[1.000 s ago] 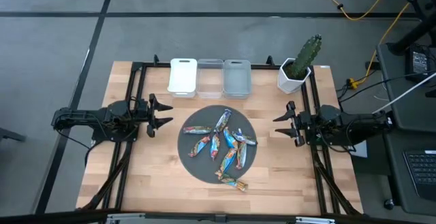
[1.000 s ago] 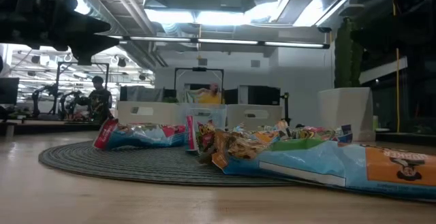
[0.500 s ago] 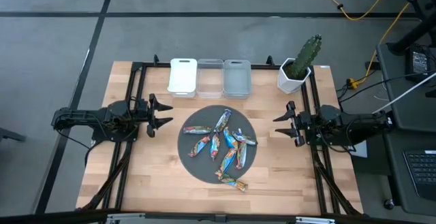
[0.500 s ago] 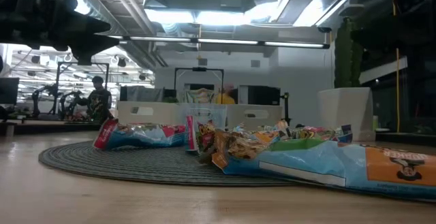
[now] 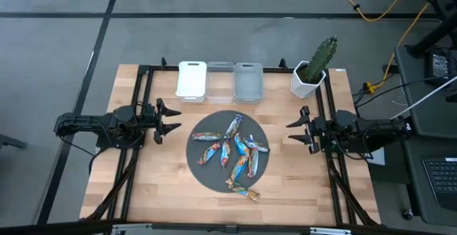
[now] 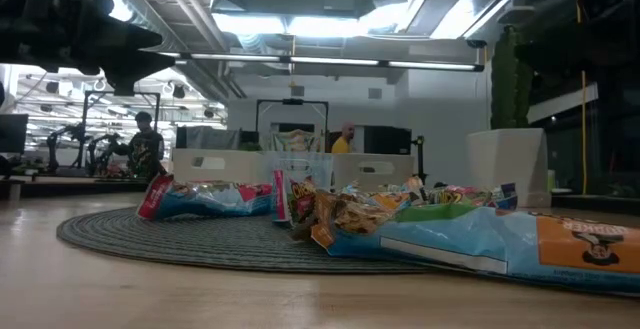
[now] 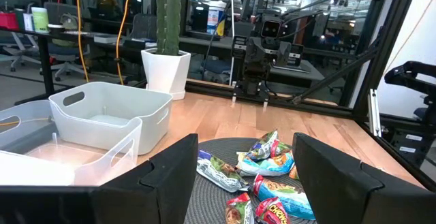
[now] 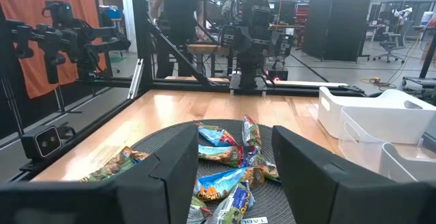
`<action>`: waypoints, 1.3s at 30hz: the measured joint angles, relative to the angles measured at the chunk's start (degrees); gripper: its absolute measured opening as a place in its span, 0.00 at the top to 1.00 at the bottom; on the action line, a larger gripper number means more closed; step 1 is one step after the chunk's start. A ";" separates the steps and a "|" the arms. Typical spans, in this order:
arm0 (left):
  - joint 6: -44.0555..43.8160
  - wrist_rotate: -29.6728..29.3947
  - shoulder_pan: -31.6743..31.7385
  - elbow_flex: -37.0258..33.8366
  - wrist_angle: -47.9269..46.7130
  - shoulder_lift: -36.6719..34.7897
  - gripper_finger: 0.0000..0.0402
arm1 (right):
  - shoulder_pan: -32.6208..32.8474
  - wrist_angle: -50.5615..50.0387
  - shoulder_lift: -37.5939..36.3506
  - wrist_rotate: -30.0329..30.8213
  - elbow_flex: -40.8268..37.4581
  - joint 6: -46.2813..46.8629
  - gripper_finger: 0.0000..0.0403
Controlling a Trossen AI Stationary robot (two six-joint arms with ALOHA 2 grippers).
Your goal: Pick and place Granola Bars by type
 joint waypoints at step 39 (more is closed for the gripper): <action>-1.31 -14.81 -0.45 21.62 5.68 7.23 0.43 | 0.00 5.21 0.00 0.04 0.00 3.22 0.53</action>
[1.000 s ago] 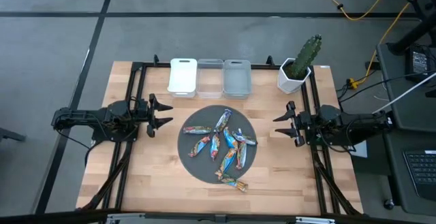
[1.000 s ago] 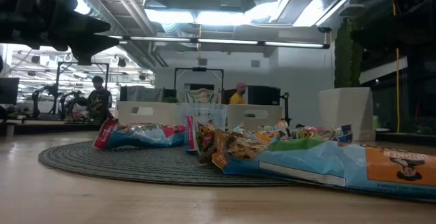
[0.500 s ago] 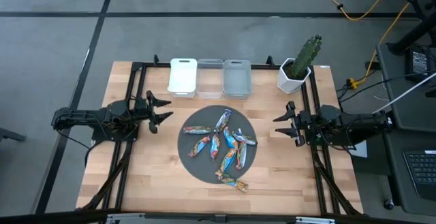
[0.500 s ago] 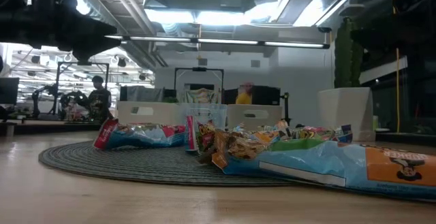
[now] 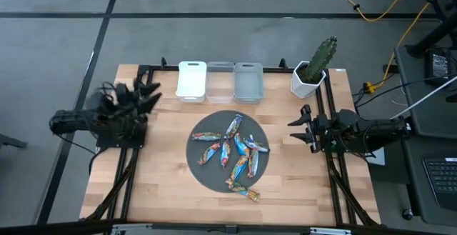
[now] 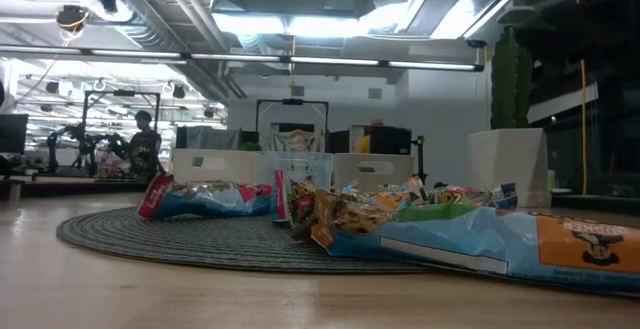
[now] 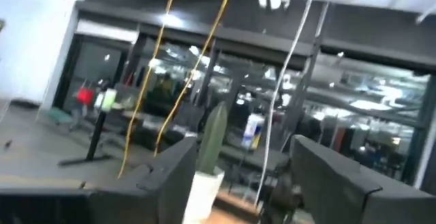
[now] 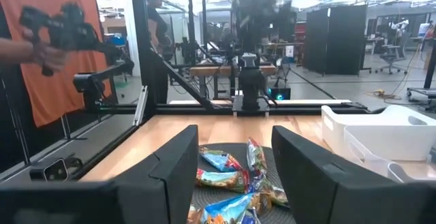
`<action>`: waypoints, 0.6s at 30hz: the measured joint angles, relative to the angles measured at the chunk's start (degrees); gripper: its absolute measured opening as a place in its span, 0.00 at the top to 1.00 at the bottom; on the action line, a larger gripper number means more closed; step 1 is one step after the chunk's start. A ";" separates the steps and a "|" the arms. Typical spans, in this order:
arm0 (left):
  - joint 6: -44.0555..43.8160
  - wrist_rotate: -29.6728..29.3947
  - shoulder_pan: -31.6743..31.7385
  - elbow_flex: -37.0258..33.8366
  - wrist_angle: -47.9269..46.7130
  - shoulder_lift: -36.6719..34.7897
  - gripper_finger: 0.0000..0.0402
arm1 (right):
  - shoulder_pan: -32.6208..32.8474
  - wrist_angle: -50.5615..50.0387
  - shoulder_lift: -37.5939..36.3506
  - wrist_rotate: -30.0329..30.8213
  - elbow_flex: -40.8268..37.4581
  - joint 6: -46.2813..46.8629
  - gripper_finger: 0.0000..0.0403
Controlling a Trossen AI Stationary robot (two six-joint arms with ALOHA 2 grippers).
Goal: Pick and place Granola Bars by type
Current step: Put the red granola bar into the white bin
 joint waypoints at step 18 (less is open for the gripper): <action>1.56 -1.37 -0.28 66.78 -44.52 60.58 0.43 | 0.00 9.87 0.00 0.00 0.00 -0.29 0.53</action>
